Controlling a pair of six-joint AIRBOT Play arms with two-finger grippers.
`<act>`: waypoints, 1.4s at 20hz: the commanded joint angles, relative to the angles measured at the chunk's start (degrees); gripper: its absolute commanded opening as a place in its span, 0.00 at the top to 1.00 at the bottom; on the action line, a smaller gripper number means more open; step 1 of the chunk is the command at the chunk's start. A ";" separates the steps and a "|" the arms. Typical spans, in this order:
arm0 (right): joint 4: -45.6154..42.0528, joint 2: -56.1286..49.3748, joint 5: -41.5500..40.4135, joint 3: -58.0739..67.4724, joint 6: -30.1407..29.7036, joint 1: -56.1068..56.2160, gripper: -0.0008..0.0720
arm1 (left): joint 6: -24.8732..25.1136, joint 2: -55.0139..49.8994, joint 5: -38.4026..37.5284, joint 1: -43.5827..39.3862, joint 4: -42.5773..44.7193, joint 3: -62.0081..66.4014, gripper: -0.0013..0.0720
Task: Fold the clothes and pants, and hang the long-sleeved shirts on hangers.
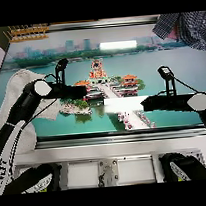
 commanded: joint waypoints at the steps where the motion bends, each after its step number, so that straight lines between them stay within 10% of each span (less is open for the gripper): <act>1: 0.02 -0.04 0.02 -0.02 0.00 0.04 0.92 | 0.02 -0.02 0.00 -0.02 0.04 0.00 0.97; 12: 0.02 -0.04 0.02 -0.02 0.00 0.04 0.92 | 0.15 0.02 1.49 0.07 0.37 0.11 0.92; 14: 0.02 -0.04 0.04 -0.02 0.02 0.04 0.92 | 0.26 0.00 0.50 2.29 6.69 2.75 0.01; 20: 0.02 -0.04 0.02 -0.02 0.00 0.04 0.92 | -7.30 -0.31 -6.16 17.57 35.01 9.73 0.01; 28: 0.02 -0.04 0.02 -0.02 0.00 0.04 0.92 | -9.27 -10.40 -5.95 30.91 31.58 -3.91 0.01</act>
